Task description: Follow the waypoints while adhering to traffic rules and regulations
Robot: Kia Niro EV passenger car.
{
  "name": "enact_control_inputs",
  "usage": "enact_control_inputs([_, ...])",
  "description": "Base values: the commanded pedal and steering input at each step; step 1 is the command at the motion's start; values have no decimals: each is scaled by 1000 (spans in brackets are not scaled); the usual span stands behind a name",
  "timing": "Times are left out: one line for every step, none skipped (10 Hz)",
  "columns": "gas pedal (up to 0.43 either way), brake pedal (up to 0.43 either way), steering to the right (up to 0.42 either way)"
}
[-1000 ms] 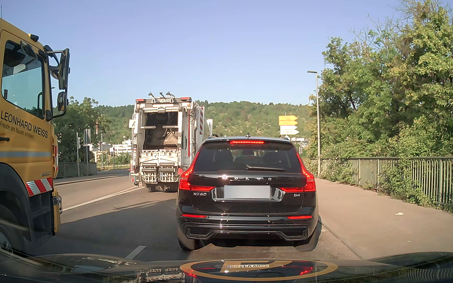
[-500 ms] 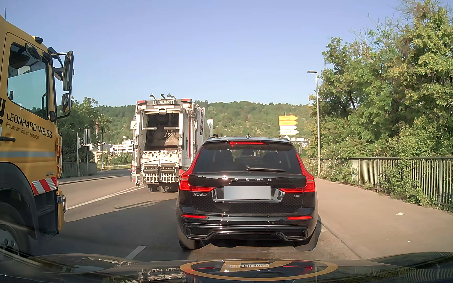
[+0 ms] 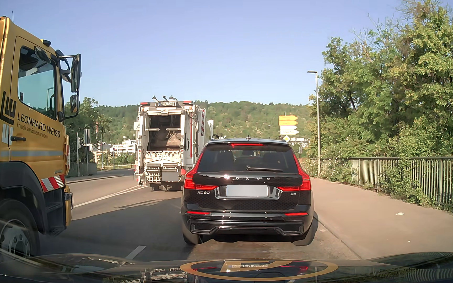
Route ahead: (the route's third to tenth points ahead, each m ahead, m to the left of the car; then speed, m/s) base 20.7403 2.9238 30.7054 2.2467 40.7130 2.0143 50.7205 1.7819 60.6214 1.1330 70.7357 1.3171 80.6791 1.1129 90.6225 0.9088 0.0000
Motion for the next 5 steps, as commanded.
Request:
enact_control_inputs([0,6,0])
enact_control_inputs([0,0,1])
enact_control_inputs([0,0,0])
enact_control_inputs([20,0,0])
enact_control_inputs([138,0,0])
